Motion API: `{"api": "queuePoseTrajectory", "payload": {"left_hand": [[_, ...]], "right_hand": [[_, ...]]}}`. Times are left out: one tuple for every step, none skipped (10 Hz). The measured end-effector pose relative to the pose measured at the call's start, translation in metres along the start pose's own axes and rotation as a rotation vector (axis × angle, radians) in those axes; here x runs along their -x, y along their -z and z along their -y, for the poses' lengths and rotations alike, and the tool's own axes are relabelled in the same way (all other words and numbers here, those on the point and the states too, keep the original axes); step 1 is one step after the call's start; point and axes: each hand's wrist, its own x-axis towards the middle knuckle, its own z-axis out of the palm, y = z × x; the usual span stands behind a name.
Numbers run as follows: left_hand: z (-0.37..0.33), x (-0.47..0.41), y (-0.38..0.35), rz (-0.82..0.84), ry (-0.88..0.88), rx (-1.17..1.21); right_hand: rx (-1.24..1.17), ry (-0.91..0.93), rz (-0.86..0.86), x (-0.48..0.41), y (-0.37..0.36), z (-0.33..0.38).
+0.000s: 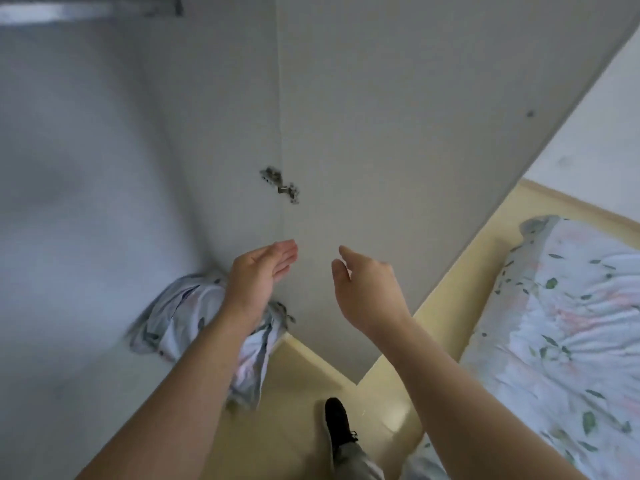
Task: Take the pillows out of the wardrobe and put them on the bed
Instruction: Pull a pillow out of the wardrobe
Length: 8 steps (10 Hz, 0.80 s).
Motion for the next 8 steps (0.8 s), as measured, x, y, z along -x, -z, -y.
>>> {"api": "queuePoseTrajectory", "payload": {"left_hand": [[0.052, -0.005, 0.039, -0.163, 0.163, -0.002], [0.105, -0.003, 0.074, -0.318, 0.324, -0.111], [0.176, -0.014, 0.109, -0.443, 0.45, -0.261], [0.202, -0.022, 0.114, -0.465, 0.559, -0.405], [0.245, -0.034, 0.118, -0.481, 0.627, -0.456], [0.295, -0.049, 0.123, -0.445, 0.681, -0.499], [0.342, -0.065, 0.13, -0.442, 0.748, -0.506], [0.392, -0.084, 0.14, -0.476, 0.79, -0.453]], "right_hand": [[0.056, 0.05, 0.226, -0.034, -0.069, -0.004], [0.171, 0.097, 0.46, -0.061, -0.14, -0.013], [0.256, 0.123, 0.694, -0.083, -0.219, -0.026], [0.274, 0.043, 0.851, -0.098, -0.288, -0.046], [-0.035, -0.338, 0.871, -0.114, -0.355, -0.088], [-0.127, -0.599, 0.874, -0.132, -0.41, -0.129], [-0.083, -0.689, 0.926, -0.154, -0.468, -0.167], [-0.203, -0.852, 0.883, -0.175, -0.53, -0.207]]}}
